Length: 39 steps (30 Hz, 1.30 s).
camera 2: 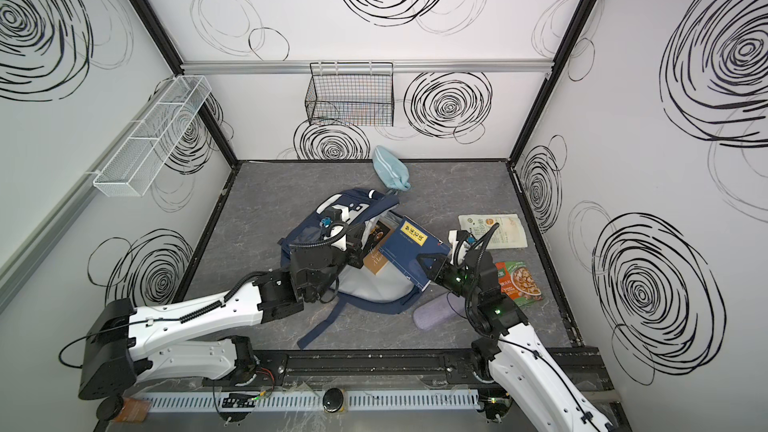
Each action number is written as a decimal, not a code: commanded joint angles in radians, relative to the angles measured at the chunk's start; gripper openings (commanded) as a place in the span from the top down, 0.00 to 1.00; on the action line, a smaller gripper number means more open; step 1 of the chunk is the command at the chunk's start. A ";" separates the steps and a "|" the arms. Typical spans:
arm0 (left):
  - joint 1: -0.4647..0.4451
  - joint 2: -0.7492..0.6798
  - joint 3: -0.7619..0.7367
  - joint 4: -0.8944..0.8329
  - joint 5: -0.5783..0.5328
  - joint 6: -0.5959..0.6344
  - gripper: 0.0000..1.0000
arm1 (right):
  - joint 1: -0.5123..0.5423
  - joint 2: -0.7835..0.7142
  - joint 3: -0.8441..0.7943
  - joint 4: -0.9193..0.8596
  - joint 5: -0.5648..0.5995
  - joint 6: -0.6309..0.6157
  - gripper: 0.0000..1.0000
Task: Pack the student bag
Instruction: 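Lower the blue book into the open backpack with right gripper while left holds it open, then push the blue book down into the backpack with the right gripper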
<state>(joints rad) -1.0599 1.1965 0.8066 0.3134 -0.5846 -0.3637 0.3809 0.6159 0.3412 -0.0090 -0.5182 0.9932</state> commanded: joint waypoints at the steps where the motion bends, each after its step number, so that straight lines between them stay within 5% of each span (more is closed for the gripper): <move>1: -0.005 0.002 0.073 0.125 -0.001 -0.009 1.00 | 0.052 0.043 0.001 0.210 -0.002 0.076 1.00; 7: -0.008 0.003 0.090 0.101 -0.003 -0.005 1.00 | 0.231 0.186 0.013 0.372 0.118 0.129 1.00; 16: -0.012 0.008 0.108 0.102 0.003 0.008 1.00 | 0.336 0.424 0.050 0.528 0.135 0.234 1.00; 39: -0.026 0.006 0.154 0.037 0.092 0.164 1.00 | 0.356 0.872 0.185 0.803 0.049 0.252 1.00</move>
<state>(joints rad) -1.0752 1.2373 0.8940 0.2249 -0.5159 -0.2470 0.7433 1.4651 0.4942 0.6849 -0.4343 1.2564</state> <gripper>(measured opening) 0.059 0.115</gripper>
